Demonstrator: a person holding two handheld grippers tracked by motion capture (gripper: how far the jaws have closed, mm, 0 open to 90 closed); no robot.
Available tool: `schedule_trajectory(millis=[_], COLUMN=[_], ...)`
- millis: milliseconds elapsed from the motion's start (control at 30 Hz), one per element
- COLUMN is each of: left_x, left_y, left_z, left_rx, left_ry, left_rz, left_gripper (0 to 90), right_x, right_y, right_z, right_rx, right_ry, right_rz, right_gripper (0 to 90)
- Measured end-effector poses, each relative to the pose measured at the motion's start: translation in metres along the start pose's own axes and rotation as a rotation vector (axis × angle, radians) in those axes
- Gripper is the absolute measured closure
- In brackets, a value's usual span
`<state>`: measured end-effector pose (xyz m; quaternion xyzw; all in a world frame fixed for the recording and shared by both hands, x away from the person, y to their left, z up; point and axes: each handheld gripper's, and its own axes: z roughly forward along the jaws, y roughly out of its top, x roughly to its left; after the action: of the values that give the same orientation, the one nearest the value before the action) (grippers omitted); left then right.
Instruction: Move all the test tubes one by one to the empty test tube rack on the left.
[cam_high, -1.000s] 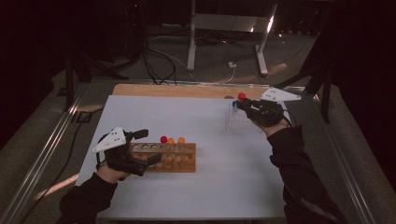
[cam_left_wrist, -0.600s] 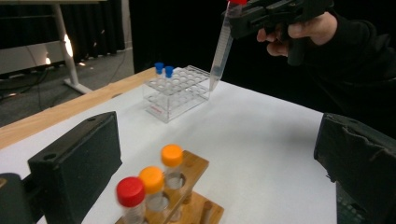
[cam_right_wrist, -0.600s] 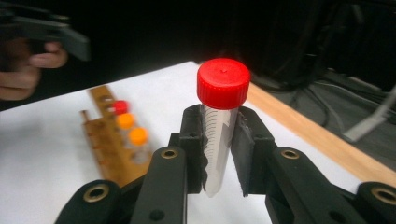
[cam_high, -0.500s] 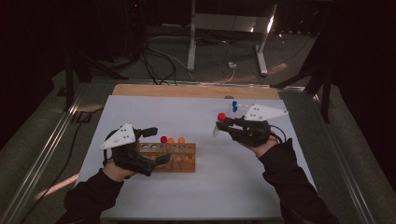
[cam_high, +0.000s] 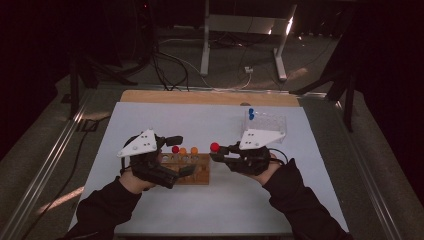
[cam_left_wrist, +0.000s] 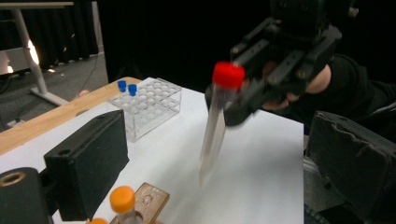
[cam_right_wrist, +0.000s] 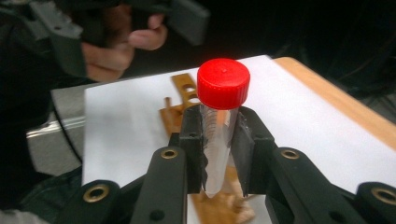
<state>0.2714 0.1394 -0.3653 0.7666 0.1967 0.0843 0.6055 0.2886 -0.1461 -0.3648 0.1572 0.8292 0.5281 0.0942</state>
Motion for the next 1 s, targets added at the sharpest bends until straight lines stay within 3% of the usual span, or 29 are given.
schedule_trajectory(millis=[100,467,800,1000], left_x=[-0.001,-0.006,-0.009,-0.010], left_y=[0.001,0.002,-0.001,-0.002], left_z=[0.002,0.007,0.014,0.017], left_rx=[0.003,0.008,0.026,0.033], left_ry=[-0.002,0.010,-0.021,-0.026], left_rz=[0.000,0.033,0.062,0.085], left_gripper=[8.4,32.3,58.3,66.6], right_x=[0.005,0.015,0.017,0.017], right_y=[-0.001,-0.002,-0.002,-0.003], right_z=[0.006,0.021,0.026,0.028], right_rx=[0.012,0.031,0.034,0.042], right_ry=[0.023,0.070,0.085,0.084], right_rz=[-0.006,-0.016,-0.015,-0.010], right_gripper=[75.5,75.5,75.5,75.5])
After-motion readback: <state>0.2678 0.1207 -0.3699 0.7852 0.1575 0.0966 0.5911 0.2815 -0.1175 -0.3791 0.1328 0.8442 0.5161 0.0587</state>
